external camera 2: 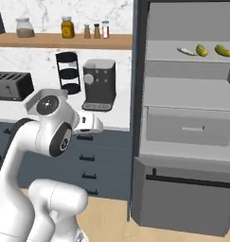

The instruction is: Place one cucumber and one fish in each tupperware on the nearby counter, to pack two identical lunches.

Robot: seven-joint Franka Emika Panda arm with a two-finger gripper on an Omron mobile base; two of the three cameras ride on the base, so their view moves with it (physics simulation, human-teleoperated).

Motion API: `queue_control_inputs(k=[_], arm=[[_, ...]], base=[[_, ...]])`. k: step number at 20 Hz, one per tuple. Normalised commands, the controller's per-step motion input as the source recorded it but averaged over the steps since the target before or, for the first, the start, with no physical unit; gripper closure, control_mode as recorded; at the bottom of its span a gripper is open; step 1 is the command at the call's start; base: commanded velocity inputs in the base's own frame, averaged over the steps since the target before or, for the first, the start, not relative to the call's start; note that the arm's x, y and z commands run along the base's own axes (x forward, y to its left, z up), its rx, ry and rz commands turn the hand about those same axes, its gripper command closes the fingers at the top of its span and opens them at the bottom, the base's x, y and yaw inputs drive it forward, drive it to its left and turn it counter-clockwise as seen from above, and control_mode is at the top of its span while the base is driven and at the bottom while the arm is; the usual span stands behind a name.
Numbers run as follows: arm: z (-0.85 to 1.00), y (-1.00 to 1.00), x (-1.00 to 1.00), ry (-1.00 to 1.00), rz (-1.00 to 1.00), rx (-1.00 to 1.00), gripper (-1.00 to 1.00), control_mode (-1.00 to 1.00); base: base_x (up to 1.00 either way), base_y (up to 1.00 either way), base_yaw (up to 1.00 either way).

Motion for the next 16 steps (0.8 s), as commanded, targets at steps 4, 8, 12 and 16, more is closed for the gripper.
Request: queue_control_inputs(k=[4,8,12,16], arm=[[0.00,0.00,0.00,0.00,0.00,0.00,-1.00,1.00],[0.00,0.00,0.00,0.00,0.00,0.00,-1.00,1.00],[0.00,0.00,0.00,0.00,0.00,0.00,-1.00,1.00],[0.00,0.00,0.00,0.00,0.00,0.00,-1.00,1.00]], base=[[0.37,-1.00,-0.10],[0.55,-1.00,-0.02],[0.64,-0.94,0.00],[0.64,-0.42,0.03]])
